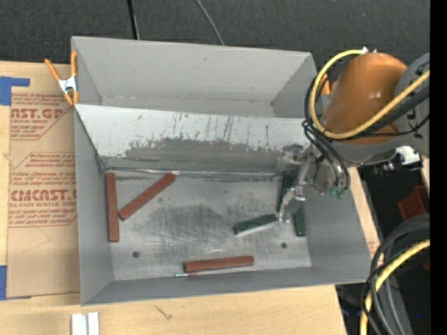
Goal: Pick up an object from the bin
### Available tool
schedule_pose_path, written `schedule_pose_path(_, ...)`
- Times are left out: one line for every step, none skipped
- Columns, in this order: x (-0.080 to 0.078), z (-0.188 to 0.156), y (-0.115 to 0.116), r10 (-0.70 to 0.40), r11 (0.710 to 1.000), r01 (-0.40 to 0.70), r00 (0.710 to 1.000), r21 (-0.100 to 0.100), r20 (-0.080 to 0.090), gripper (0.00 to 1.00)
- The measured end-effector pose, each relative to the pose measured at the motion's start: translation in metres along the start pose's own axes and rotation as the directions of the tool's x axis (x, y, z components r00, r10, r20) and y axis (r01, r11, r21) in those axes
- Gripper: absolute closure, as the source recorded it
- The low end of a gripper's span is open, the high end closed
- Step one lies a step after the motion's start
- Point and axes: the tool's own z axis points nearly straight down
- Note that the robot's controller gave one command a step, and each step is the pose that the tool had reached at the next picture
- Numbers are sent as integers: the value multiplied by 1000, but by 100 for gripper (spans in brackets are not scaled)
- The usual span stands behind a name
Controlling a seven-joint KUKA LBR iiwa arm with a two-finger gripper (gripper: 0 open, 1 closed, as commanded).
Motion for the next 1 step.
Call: schedule_pose_path(0,0,0,0,1000,0,1000,0,0,0)
